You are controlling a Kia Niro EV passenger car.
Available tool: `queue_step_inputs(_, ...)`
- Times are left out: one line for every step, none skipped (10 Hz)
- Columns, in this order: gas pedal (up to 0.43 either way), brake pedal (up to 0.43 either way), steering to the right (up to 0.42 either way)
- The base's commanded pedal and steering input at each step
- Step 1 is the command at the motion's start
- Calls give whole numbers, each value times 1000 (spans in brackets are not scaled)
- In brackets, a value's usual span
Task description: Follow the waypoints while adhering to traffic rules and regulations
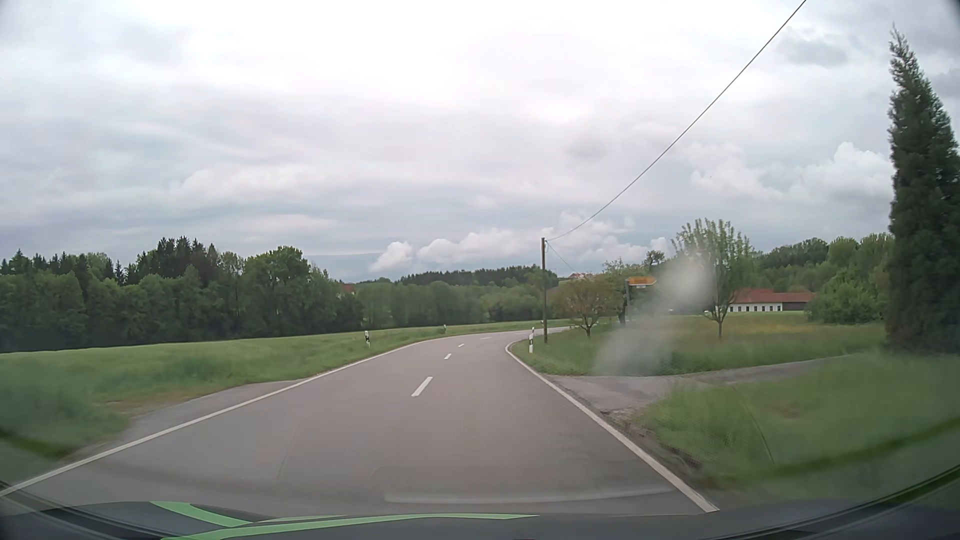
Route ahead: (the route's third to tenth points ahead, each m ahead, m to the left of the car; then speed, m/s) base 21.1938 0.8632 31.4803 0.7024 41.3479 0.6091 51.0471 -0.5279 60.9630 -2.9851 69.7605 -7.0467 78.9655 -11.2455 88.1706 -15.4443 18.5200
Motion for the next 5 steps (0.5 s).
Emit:
queue_step_inputs(0,207,-2)
queue_step_inputs(0,207,-2)
queue_step_inputs(0,207,-2)
queue_step_inputs(0,207,-2)
queue_step_inputs(0,207,-2)
